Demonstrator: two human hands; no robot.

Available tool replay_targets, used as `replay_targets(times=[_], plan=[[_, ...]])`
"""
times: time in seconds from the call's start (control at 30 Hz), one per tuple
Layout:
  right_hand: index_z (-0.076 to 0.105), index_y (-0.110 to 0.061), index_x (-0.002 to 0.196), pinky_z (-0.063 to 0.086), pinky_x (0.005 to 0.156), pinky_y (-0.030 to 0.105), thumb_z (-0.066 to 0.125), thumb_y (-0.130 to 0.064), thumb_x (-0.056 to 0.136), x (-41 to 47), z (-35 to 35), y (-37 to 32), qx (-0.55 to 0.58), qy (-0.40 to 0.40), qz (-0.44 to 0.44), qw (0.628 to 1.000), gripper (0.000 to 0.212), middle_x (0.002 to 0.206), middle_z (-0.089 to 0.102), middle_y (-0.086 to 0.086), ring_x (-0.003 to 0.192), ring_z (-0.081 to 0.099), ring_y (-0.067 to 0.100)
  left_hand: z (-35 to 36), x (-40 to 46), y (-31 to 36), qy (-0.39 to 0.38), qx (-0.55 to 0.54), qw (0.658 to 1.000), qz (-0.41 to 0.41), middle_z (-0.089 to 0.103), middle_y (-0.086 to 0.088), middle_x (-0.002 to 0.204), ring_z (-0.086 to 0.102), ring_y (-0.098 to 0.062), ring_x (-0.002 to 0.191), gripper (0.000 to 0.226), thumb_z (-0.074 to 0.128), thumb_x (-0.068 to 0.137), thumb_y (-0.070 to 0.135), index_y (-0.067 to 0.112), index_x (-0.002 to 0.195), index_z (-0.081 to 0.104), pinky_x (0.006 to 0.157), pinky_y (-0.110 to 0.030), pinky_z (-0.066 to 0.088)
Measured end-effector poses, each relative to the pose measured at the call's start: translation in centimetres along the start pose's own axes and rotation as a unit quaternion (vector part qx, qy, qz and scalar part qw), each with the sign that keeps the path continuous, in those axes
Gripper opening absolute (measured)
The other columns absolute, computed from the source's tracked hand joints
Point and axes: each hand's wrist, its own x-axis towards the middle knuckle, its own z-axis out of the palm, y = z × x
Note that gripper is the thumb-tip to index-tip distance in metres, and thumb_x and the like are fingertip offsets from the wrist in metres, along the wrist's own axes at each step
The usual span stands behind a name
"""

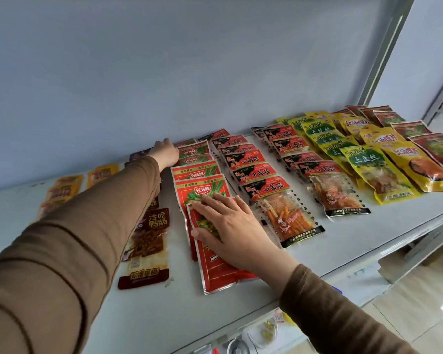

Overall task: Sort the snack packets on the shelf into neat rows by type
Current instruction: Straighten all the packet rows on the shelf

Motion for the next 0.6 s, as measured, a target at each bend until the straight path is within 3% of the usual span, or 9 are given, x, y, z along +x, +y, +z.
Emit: replay_targets(times=[0.2, 0.47, 0.6], plan=[[0.024, -0.042, 0.153, 0.004, 0.123, 0.051, 0.017, -0.075, 0.096, -0.1, 0.0, 0.2, 0.005, 0.002, -0.003, 1.000, 0.066, 0.163, 0.025, -0.011, 0.152, 0.016, 0.016, 0.3, 0.2, 0.2, 0.033, -0.017, 0.999, 0.007, 0.054, -0.024, 0.139, 0.058, -0.038, 0.121, 0.040, 0.042, 0.106, 0.022, -0.001, 0.139, 0.043, 0.090, -0.041, 0.048], [0.023, -0.043, 0.153, 0.005, 0.123, 0.051, 0.015, -0.076, 0.095, 0.1, 0.0, 0.1, 0.011, -0.004, 0.002, 1.000, 0.067, 0.163, 0.025, -0.012, 0.152, 0.016, 0.016, 0.1, -0.4, -0.1, 0.054, -0.048, 0.997, -0.009, 0.051, -0.022, 0.139, 0.057, -0.038, 0.123, 0.046, 0.055, 0.103, 0.027, 0.000, 0.139, 0.044, 0.101, -0.046, 0.051], [0.037, -0.040, 0.148, 0.014, 0.123, 0.048, 0.015, -0.075, 0.097, -0.6, -1.0, -0.4, 0.012, 0.050, 0.004, 0.999, 0.066, 0.157, 0.037, -0.012, 0.148, 0.027, 0.014, -1.1, -1.9, -0.1, 0.128, -0.040, 0.988, 0.079, 0.044, -0.019, 0.140, 0.041, -0.036, 0.133, 0.042, 0.057, 0.100, 0.031, 0.008, 0.135, 0.049, 0.104, -0.044, 0.042]])
